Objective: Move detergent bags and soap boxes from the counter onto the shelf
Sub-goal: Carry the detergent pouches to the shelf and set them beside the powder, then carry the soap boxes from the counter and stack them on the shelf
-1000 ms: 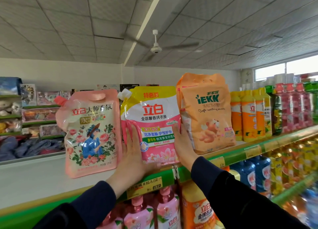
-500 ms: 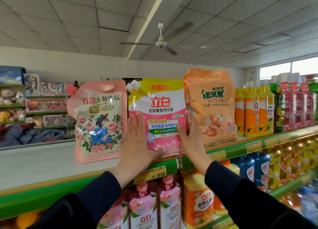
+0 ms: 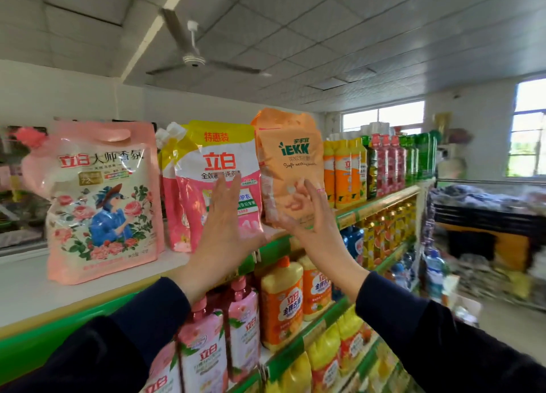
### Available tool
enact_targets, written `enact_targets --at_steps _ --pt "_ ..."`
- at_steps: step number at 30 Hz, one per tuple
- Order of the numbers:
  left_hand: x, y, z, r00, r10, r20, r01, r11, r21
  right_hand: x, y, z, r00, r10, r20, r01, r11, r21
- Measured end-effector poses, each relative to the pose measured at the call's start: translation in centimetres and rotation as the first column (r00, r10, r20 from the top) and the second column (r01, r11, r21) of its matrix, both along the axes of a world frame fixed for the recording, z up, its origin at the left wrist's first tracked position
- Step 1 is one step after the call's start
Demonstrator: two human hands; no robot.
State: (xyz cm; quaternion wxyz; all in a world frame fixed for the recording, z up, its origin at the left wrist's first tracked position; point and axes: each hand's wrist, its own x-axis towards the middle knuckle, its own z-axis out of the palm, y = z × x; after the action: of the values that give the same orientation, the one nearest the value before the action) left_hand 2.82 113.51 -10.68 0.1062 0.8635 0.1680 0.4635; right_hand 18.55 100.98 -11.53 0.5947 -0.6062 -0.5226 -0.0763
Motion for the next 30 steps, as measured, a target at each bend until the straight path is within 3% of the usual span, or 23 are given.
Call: enact_targets --at_steps 7,13,22,30 --pt "2.3 -4.8 -2.2 0.945 -0.323 -0.050 0.324 0.946 0.029 -1.5 -10.0 -2.6 0.963 -0.267 0.036 0.269 0.961 -0.068" --pt "5.6 -13.1 -4.3 0.829 -0.548 -0.111 0.545 0.836 -0.064 -3.6 -20.5 -4.1 0.834 -0.540 0.113 0.551 0.825 -0.124" --pt "7.9 -32.2 -5.2 0.476 -0.865 -0.160 0.855 0.497 -0.149 -10.9 -41.4 -4.7 0.543 -0.829 0.136 0.838 0.521 -0.163" --pt "3.3 -53.2 -4.6 0.099 -0.980 -0.174 0.973 0.132 -0.190 -23.6 -60.2 -4.2 0.221 -0.967 0.130 0.959 0.191 -0.210"
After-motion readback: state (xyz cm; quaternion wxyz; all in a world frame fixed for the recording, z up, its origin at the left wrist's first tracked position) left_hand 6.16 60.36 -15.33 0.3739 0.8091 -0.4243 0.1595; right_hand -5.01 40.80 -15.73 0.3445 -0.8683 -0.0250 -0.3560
